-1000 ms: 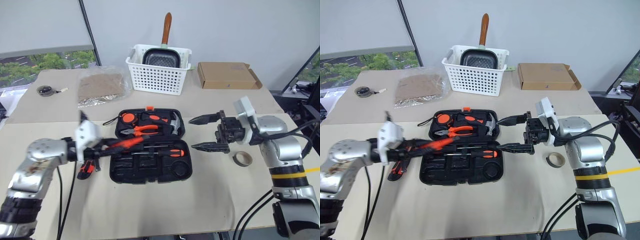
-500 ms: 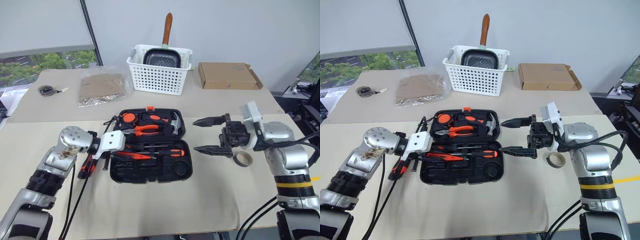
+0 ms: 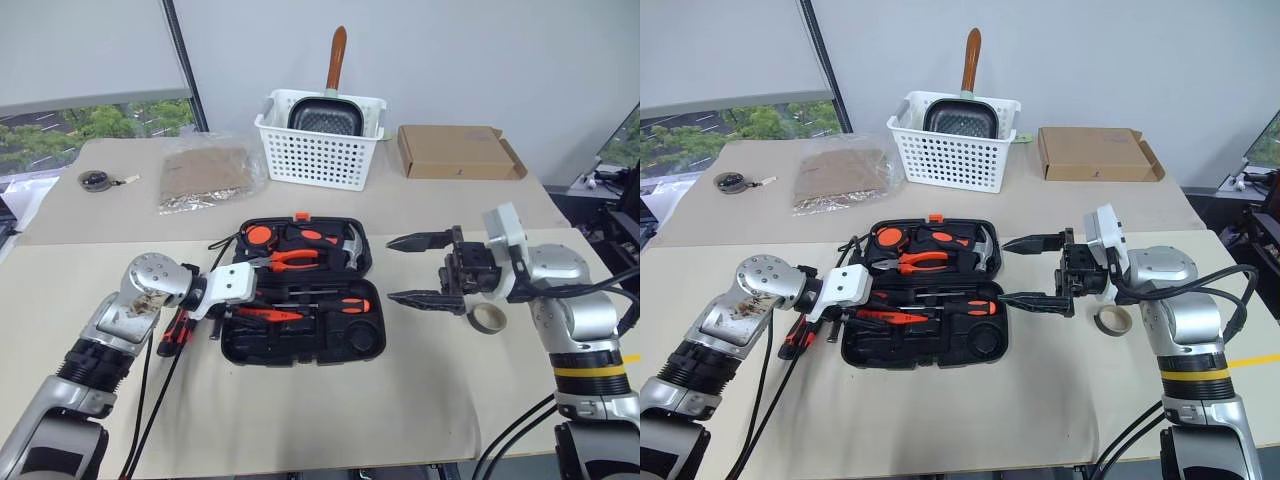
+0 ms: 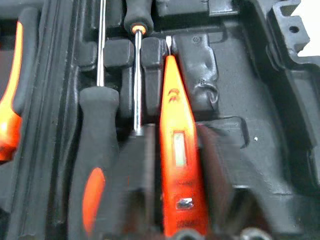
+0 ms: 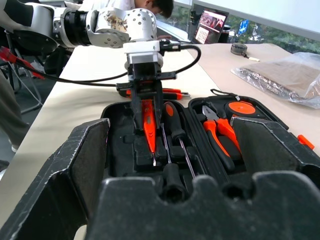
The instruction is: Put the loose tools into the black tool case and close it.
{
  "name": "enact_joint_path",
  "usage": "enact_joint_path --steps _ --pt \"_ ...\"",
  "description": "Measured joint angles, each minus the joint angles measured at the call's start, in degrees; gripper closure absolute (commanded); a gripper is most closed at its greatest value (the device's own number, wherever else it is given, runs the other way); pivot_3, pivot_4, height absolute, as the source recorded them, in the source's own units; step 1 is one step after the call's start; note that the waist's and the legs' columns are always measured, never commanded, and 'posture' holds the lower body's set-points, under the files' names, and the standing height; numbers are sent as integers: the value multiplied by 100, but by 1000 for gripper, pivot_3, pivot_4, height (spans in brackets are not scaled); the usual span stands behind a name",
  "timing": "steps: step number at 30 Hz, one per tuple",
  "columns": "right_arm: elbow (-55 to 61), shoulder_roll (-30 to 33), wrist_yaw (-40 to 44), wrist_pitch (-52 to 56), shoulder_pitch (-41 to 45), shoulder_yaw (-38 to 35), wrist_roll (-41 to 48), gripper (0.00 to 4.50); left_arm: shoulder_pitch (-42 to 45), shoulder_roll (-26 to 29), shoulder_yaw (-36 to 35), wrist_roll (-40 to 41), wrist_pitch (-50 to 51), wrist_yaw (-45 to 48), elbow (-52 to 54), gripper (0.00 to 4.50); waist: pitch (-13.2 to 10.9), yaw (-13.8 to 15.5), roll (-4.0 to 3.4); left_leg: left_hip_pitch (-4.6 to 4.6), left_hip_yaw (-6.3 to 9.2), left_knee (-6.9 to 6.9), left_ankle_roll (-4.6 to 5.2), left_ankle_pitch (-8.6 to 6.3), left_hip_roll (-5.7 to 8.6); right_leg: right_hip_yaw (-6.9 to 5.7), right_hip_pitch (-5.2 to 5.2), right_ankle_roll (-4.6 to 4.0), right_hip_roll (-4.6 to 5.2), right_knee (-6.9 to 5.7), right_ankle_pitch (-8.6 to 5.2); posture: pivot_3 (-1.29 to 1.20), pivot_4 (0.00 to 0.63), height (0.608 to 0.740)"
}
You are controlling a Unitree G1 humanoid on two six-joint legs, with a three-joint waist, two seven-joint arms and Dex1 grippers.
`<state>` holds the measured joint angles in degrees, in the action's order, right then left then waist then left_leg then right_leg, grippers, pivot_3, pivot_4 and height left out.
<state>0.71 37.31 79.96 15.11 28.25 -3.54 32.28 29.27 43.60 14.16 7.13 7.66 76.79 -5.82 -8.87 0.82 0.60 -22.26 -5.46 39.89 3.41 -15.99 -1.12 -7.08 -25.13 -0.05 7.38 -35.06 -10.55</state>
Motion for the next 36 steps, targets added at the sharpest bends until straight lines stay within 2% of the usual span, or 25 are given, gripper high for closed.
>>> enact_joint_path --steps 4,9,10,11,13,19,21,29,36 --pt "-34 4 14 -12 7 20 0 0 -111 -39 -496 516 212 -92 372 257 -1 -12 1 -1 0 2 -4 3 0 1 0 1 2 0 1 0 150 700" --pt "-58 26 63 -31 15 22 0 0 -333 271 -1233 1456 999 -36 1120 257 -1 -26 1 5 2 -1 -13 7 -2 0 1 2 1 -2 0 0 150 700" --pt "-93 26 80 -47 15 23 0 0 -340 259 -1464 1671 1184 -156 1217 818 -1 -20 1 9 4 -1 -12 7 -2 1 5 3 1 -2 0 0 150 700" --pt "-117 26 86 -57 16 23 0 0 -340 237 -1552 1766 1260 -231 1234 1024 -1 -9 1 12 5 -1 -10 7 -1 1 9 3 2 -2 0 0 150 700" --pt "-134 17 90 -79 30 36 -1 0 -426 177 -1593 1776 1278 -371 1247 1734 0 3 0 16 6 -1 -6 9 2 1 14 5 2 -2 1 0 150 700" --pt "-141 -16 96 -95 39 64 -1 0 -991 -353 -1131 1443 828 -564 923 3883 -2 1 2 17 6 1 -6 9 4 2 15 5 3 -2 3 0 150 700" --pt "-144 -16 95 -95 43 64 -1 0 -995 -480 -1020 1291 533 -567 648 4382 0 2 0 18 5 -1 -7 10 4 3 15 4 3 -3 4 0 150 700" --pt "-150 -4 93 -95 51 62 -1 0 -841 -637 -690 754 -651 -473 -547 4458 1 -8 -2 21 4 0 -3 7 3 3 14 -35 7 -4 27 0 150 700" --pt "-138 14 70 -95 21 59 -1 0 -727 -716 -616 580 -1083 -543 -816 4458 8 -7 -14 30 5 1 -3 8 0 4 19 -13 10 -7 16 0 150 700"
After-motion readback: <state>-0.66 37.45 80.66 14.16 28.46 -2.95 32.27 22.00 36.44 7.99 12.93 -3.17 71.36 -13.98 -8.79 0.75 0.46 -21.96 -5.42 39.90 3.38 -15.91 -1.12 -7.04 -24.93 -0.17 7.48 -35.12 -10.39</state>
